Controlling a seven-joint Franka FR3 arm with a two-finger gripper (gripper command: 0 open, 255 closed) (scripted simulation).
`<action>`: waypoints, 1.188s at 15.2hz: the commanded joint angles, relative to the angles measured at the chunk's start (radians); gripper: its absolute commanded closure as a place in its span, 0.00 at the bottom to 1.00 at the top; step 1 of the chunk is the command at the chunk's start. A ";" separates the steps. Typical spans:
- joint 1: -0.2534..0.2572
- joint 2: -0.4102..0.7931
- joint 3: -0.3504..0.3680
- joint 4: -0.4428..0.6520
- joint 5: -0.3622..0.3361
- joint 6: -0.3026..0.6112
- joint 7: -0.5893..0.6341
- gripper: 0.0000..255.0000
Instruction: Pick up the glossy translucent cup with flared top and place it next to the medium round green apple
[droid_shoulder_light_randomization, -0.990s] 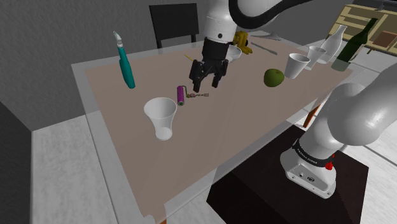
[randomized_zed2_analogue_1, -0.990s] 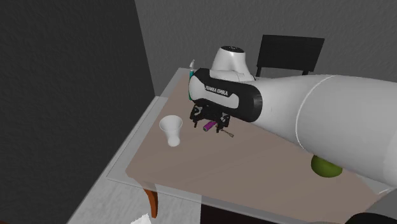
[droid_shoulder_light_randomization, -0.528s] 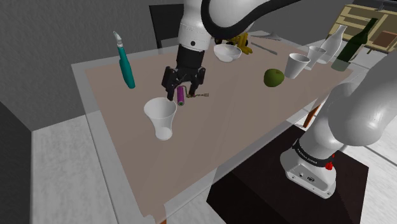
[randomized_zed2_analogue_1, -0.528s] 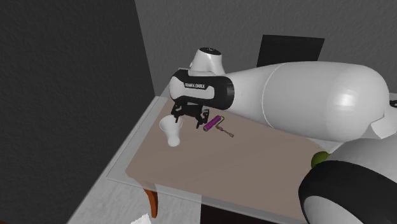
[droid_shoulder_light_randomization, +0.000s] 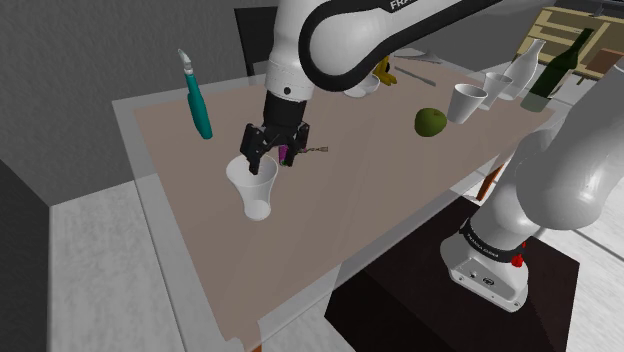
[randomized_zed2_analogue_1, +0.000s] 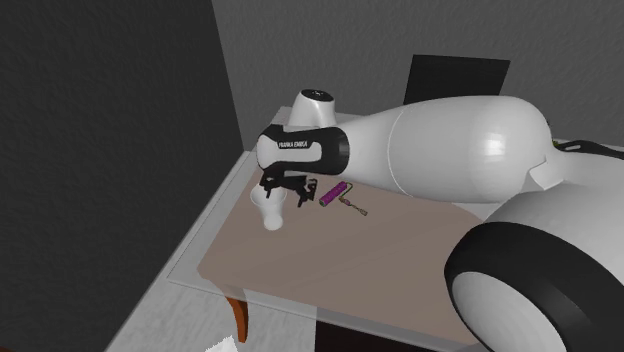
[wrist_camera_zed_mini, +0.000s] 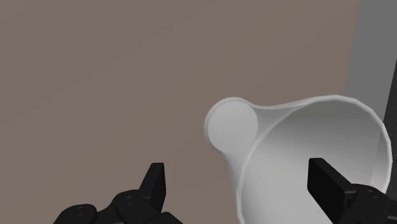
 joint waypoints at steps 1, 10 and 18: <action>0.003 0.015 0.004 -0.006 -0.002 0.022 0.002 0.00; 0.003 0.015 0.004 -0.005 -0.002 0.021 0.002 1.00; 0.003 0.015 0.004 -0.005 -0.002 0.022 0.002 1.00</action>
